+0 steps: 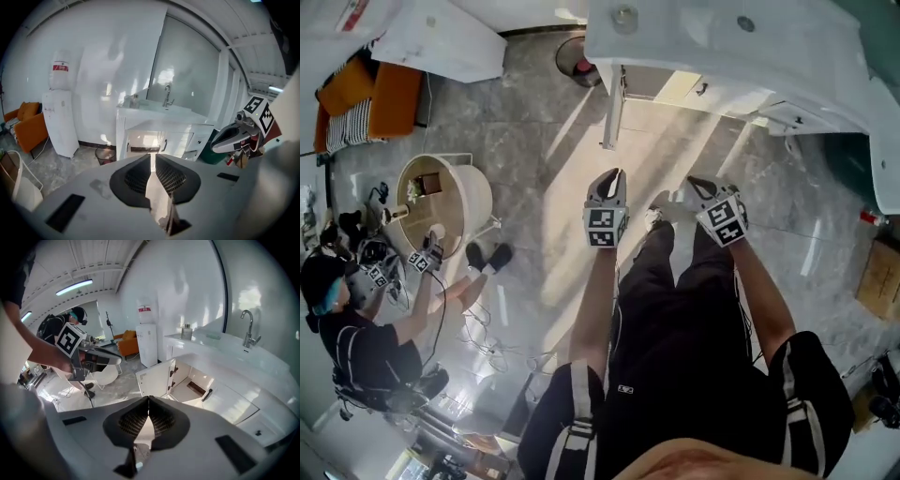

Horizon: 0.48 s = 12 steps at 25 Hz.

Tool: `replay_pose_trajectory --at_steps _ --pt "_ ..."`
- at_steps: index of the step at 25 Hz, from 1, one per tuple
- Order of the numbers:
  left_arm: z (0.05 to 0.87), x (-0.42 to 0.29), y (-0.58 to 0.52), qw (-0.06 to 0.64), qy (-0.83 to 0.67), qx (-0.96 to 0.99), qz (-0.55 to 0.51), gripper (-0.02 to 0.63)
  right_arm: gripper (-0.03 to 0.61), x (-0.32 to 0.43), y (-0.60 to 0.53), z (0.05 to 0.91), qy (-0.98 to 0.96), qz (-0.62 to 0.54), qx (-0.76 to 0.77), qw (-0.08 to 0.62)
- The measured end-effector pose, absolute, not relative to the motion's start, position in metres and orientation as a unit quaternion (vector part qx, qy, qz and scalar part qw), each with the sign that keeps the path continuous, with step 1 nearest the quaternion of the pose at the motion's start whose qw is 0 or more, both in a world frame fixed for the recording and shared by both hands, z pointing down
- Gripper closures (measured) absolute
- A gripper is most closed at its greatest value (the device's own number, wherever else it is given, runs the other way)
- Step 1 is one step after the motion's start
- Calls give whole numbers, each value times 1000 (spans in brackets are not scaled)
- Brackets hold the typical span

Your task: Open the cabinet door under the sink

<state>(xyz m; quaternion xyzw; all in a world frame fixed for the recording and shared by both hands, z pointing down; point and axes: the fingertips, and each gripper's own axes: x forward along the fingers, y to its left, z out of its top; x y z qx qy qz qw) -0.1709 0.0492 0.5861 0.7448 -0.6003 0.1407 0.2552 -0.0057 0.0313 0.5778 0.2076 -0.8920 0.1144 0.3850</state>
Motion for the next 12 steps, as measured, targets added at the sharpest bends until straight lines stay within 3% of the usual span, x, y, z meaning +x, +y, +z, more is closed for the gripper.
replay_pose_trajectory --at_steps 7,12 --pt "511 -129 63 223 -549 794 133 575 520 8 35 504 -897 85 248 357" --pt "502 -108 91 217 -500 820 175 575 520 2 45 476 -905 62 266 328"
